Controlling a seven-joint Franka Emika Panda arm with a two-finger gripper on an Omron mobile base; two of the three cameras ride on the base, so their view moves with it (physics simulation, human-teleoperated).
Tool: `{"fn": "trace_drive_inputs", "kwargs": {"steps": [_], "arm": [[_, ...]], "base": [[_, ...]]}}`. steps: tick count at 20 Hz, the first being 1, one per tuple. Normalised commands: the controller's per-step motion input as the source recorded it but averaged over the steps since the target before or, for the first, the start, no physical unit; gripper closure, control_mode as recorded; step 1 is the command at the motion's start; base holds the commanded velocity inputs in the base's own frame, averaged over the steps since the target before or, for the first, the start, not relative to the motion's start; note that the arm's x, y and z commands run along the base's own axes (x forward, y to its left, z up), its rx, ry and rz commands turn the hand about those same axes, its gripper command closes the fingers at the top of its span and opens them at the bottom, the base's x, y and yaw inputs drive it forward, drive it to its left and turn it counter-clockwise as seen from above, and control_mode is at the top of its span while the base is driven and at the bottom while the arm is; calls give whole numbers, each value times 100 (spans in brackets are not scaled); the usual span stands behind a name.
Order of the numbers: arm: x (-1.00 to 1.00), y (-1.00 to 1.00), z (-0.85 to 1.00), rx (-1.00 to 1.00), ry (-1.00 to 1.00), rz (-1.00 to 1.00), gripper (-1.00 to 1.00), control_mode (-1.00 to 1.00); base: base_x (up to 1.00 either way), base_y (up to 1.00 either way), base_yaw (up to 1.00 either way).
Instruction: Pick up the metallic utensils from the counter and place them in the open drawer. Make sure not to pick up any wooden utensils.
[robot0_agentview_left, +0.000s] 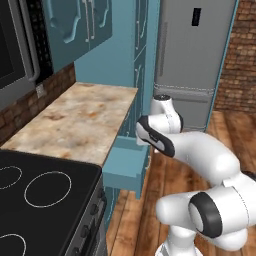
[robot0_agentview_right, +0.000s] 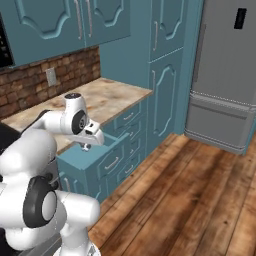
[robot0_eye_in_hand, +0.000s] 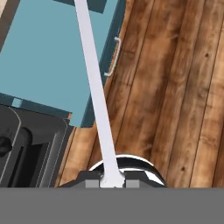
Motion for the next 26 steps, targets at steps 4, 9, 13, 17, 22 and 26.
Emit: {"fn": "trace_drive_inputs", "kwargs": {"steps": [4,9,13,17,22,26], "arm": [[31,10,-5,0,0,-1,100,-100],[39,23,-12,0,0,-2,100,-100],[35,6,-20,0,0,-3,100,-100],[37,5,-28,1,0,-6,100,-100],[22,7,-26,2,0,-9,100,-100],[11,1,-27,1,0,-6,100,-100]], "base": [[0,0,0],[0,0,0],[0,0,0],[0,0,0],[0,0,0],[0,0,0]]}}
